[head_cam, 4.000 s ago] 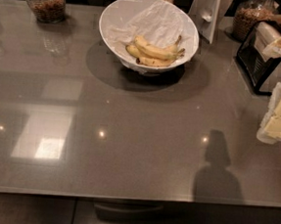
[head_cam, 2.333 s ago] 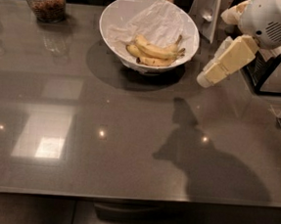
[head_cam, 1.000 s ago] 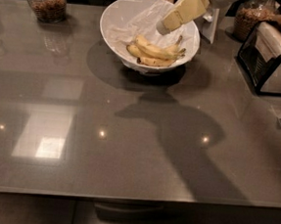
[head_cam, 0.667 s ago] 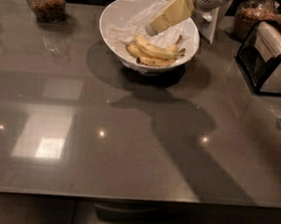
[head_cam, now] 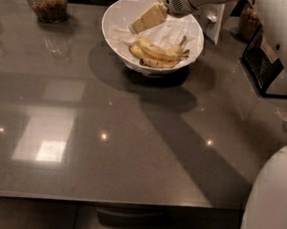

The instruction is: Pick banana from white bowl

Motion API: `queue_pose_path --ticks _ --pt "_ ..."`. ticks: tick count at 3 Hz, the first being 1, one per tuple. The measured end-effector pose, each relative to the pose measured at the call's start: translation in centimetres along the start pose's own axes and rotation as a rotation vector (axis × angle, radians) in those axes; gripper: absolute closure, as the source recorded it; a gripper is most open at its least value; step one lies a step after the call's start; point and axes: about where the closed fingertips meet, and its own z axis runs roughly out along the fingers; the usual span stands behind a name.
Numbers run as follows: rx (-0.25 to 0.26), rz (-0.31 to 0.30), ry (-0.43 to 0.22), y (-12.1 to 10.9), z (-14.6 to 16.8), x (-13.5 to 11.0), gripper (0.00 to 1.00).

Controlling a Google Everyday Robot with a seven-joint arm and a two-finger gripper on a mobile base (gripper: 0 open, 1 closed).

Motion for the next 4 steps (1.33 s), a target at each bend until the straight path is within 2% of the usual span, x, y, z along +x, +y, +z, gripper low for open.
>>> queue_pose_path --ticks 1,4 --pt "0.01 0.037 0.035 -0.7 2.4 1.7 0.3" --pt "0.03 0.164 0.159 -0.7 4.3 7.8 0.34"
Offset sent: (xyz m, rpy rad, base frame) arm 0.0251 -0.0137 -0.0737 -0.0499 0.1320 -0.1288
